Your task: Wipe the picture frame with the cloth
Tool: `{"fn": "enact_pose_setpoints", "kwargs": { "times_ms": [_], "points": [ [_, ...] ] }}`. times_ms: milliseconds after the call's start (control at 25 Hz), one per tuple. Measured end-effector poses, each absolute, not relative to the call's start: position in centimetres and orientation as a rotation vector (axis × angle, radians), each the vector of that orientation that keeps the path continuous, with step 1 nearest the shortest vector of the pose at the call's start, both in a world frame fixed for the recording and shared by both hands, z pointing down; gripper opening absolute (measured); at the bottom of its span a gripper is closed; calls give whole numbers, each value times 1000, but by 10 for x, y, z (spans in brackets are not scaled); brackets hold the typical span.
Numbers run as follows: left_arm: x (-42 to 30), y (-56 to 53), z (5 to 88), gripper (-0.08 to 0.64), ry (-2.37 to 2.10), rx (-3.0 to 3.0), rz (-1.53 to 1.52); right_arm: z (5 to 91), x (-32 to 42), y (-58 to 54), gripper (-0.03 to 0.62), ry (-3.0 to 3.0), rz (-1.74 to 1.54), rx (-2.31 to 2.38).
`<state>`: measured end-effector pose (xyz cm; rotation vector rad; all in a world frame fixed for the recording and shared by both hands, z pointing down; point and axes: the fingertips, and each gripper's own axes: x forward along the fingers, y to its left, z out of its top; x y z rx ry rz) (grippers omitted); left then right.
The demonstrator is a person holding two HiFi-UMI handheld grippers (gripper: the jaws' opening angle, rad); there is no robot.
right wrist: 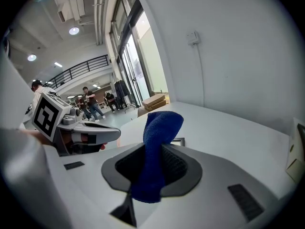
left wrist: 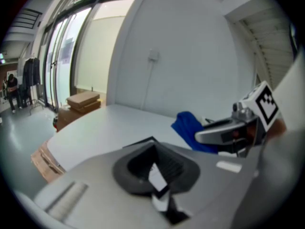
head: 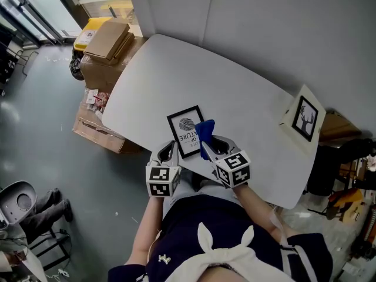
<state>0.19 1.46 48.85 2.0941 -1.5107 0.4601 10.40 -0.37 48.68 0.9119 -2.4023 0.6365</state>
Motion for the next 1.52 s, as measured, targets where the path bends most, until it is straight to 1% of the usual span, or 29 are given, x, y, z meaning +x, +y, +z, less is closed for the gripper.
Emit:
{"fn": "enact_pose_setpoints", "kwargs": {
  "times_ms": [680,1520],
  "points": [
    [-1,-14,539,3,-1288,2142,553,519,76,-30,84,-2337,673,937],
    [11,-16,596,3,-1115,2154,679,569,77,-65,83,-2222,659,975]
  ]
}}
